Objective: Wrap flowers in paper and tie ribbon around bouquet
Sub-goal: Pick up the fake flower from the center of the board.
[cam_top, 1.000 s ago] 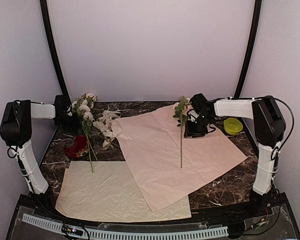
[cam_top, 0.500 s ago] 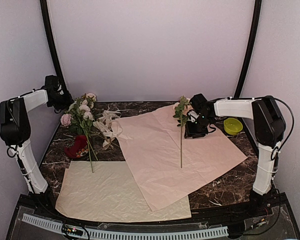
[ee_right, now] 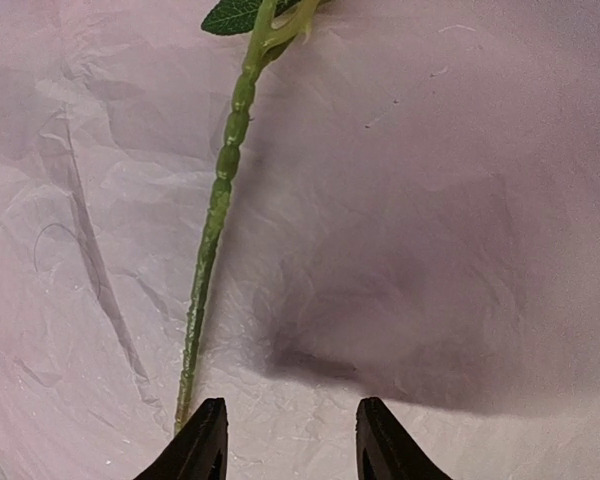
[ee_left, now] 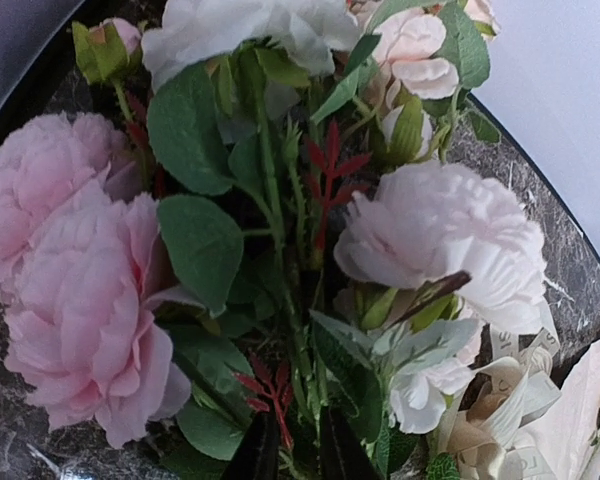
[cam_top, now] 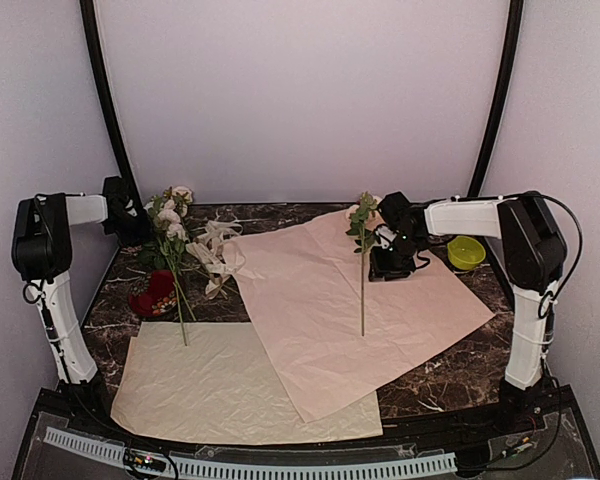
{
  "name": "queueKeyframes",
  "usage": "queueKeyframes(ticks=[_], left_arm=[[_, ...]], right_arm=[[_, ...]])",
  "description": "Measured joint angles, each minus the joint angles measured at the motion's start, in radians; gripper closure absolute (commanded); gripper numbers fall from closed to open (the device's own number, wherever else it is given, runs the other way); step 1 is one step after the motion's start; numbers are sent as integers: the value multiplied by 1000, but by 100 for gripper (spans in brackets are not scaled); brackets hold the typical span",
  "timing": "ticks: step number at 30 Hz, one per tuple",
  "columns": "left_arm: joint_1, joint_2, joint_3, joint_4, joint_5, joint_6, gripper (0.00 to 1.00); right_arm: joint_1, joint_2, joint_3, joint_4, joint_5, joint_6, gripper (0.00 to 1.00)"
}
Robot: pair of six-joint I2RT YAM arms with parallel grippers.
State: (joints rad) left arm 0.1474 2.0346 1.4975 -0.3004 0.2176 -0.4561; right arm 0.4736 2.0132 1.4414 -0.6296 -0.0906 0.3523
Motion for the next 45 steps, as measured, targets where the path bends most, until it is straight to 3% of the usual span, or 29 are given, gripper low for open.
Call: queueKeyframes(ticks=[22, 28, 34, 39, 45], left_arm=[[-40, 79, 24, 8, 19, 37, 81], [-46, 79, 30, -6, -5, 47, 96], [-46, 76, 34, -16, -21, 29, 100], [-46, 22, 32, -16, -71, 24, 100], [-46, -163, -12, 13, -211, 36, 100]], right_arm=[[5, 5, 0, -2, -7, 0, 56], [5, 5, 0, -3, -9, 0, 56], [5, 5, 0, -4, -10, 0, 55], [5, 5, 0, -6, -10, 0, 56], [5, 5, 0, -10, -10, -1, 56]])
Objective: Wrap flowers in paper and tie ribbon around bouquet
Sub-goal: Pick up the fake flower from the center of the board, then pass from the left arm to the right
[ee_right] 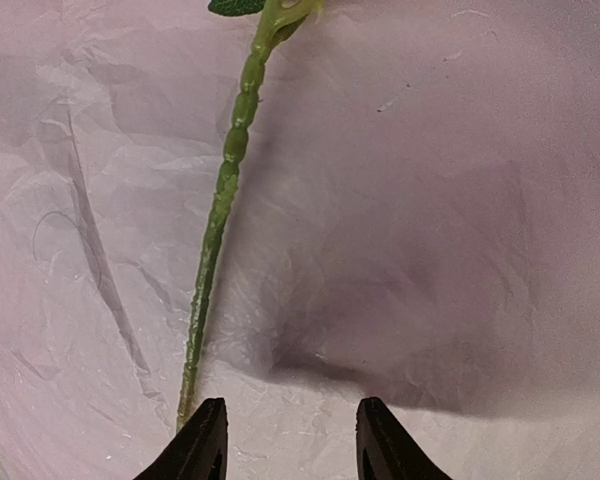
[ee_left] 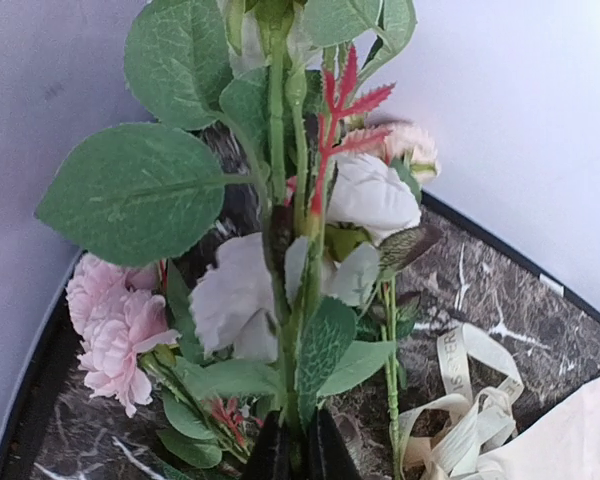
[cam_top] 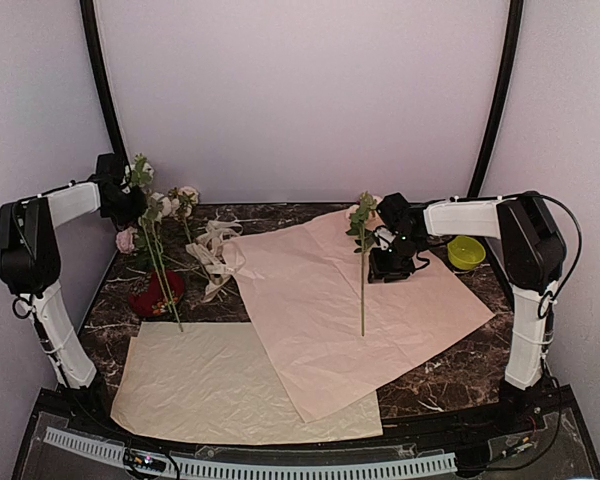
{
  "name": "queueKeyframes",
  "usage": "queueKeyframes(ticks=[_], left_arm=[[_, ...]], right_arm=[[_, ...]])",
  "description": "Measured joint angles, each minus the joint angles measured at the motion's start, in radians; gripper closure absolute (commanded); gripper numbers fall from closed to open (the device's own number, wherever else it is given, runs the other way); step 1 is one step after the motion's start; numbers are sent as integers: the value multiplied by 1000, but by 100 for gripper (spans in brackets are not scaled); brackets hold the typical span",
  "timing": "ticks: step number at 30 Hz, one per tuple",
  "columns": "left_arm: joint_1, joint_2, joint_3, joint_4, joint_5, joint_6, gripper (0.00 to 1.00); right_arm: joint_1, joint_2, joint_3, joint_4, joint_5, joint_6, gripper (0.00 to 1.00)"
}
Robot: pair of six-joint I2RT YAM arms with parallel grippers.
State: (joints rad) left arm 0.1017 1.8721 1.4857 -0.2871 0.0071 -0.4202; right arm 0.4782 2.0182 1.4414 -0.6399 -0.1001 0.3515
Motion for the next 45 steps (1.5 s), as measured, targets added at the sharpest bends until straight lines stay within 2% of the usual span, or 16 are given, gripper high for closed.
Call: queueKeyframes(ticks=[6, 12, 17, 20, 24, 27, 31, 35, 39, 45], left_arm=[[-6, -195, -72, 95, -103, 69, 100], [-50, -369, -130, 230, -50, 158, 100], [-62, -368, -113, 236, 0, 153, 100], [-60, -365, -163, 248, 37, 117, 100], [-57, -365, -255, 266, 96, 47, 100], [-57, -365, -296, 286, 134, -8, 100], [-65, -376, -345, 324, 165, -66, 100], [-78, -415, -392, 346, 176, -105, 100], [-95, -454, -426, 369, 181, -121, 100], [-106, -492, -494, 405, 219, -172, 100]], right_arm=[[0, -8, 8, -13, -1, -4, 56], [1, -73, 27, -3, -36, -10, 56], [8, -117, 56, 20, -56, -13, 56], [22, -132, 57, 35, -87, -23, 56], [83, -130, 88, 142, -228, -12, 57], [188, -68, 226, 325, -372, 54, 59], [332, 143, 555, 629, -483, 201, 57], [429, 410, 911, 722, -489, 331, 53], [472, 539, 967, 772, -471, 439, 50], [516, 615, 967, 746, -405, 470, 51]])
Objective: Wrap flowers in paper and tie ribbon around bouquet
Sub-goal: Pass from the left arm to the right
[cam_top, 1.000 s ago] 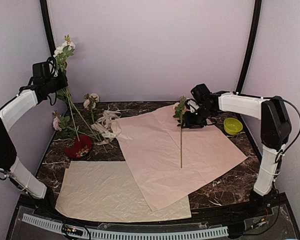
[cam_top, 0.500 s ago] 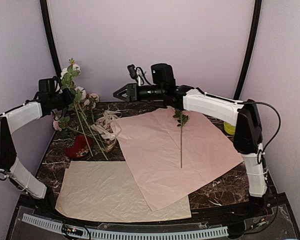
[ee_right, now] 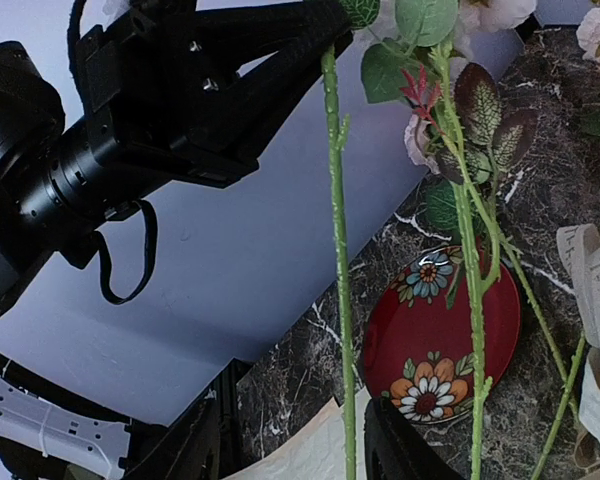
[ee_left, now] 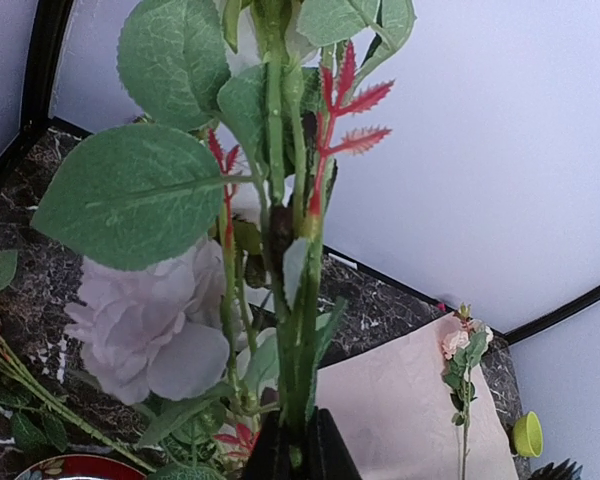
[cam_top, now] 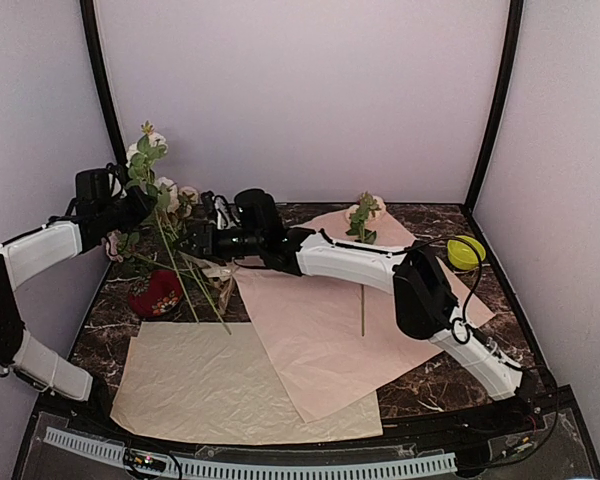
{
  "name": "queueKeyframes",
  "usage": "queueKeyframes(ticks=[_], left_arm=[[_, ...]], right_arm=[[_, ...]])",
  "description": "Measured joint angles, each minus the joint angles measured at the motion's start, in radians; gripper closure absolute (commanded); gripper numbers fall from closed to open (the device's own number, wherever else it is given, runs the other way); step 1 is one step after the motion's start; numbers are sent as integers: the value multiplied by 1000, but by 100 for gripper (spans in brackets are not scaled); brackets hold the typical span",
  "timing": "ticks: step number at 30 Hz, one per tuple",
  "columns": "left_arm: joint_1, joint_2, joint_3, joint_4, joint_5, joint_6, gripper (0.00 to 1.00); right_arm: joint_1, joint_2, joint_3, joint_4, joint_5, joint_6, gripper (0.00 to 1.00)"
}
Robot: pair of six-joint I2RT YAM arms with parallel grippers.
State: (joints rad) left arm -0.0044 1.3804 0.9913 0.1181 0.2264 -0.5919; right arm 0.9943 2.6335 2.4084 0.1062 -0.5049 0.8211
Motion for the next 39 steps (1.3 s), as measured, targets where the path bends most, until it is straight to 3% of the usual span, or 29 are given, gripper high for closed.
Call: queueKeyframes(ticks=[13, 16, 19, 29, 30, 34, 39], left_arm=[[-33, -55, -60, 17, 50, -57, 100], [-40, -60, -60, 23, 60, -68, 100], [-43, -64, -66, 24, 66, -74, 100], [-45, -65, -72, 6, 35, -49, 99], [-45, -60, -70, 2, 27, -43, 95], [-47, -11, -50, -8, 3, -14, 59], [-47, 58, -24, -47, -20, 31, 44]], right_arm=[[39, 73, 51, 21, 22, 59, 50], [39, 97, 51, 19, 6, 69, 63], [40, 104, 50, 14, -7, 75, 99], [38, 104, 35, 68, -52, 82, 100], [37, 104, 33, 72, -53, 86, 100], [30, 104, 19, 81, -51, 106, 100], [10, 82, -24, 80, -35, 120, 100]])
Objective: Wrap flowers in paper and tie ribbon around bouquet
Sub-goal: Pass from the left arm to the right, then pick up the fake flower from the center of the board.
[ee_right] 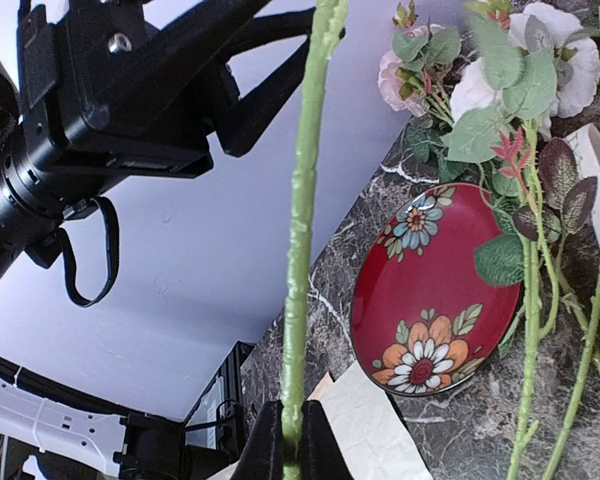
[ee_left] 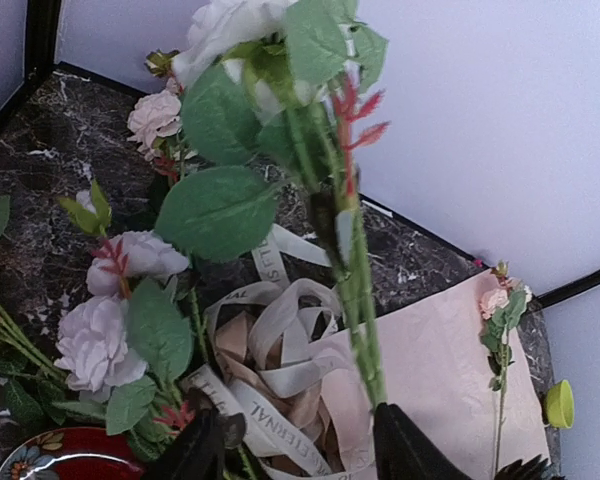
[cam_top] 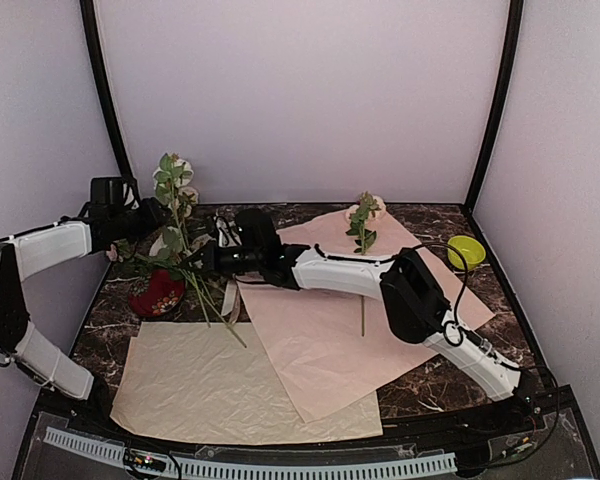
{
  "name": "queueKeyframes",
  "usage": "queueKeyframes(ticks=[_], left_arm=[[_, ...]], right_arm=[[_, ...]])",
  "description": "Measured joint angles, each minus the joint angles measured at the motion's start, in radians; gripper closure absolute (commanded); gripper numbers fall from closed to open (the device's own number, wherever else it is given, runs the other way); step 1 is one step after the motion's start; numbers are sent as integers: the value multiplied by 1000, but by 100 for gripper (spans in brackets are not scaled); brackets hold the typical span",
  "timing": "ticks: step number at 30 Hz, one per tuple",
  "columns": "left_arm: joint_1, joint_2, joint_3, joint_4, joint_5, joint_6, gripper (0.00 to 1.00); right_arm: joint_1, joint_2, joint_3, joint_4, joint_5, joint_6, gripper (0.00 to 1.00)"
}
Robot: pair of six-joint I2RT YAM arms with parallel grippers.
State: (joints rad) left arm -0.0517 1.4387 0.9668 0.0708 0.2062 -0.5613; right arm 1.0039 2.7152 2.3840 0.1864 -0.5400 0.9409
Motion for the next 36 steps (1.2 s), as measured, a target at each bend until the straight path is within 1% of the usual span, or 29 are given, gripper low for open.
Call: queueKeyframes(ticks=[6, 8, 11, 14, 16, 19, 21, 23, 26, 29, 33, 36], left_arm=[[1, -3, 45, -53, -43, 45, 41], [1, -19, 46, -66, -53, 53, 40], [1, -36, 47, -86, -68, 62, 41], [4, -29, 48, -111, -72, 64, 41], [11, -11, 48, -124, -69, 62, 41], [19, 24, 49, -134, -66, 58, 40], [26, 48, 49, -134, -68, 56, 40], [28, 63, 49, -134, -68, 56, 41], [32, 72, 48, -134, -67, 55, 41], [32, 72, 49, -134, -67, 55, 41], [32, 72, 48, -134, -67, 56, 42], [32, 72, 49, -134, -65, 56, 48]], right_arm=[[-29, -82, -61, -8, 20, -21, 100], [-42, -164, -143, -17, 30, -42, 100], [-75, -362, -346, -58, 91, -95, 100], [-129, -591, -539, -164, 232, -160, 100], [-168, -731, -639, -251, 365, -201, 100], [-217, -889, -774, -359, 575, -249, 100], [-228, -954, -861, -413, 676, -259, 100], [-227, -987, -954, -455, 739, -256, 100], [-227, -975, -1079, -496, 776, -243, 100], [-227, -946, -1133, -508, 768, -222, 100], [-233, -917, -1154, -500, 742, -195, 100], [-238, -909, -1171, -472, 724, -183, 100]])
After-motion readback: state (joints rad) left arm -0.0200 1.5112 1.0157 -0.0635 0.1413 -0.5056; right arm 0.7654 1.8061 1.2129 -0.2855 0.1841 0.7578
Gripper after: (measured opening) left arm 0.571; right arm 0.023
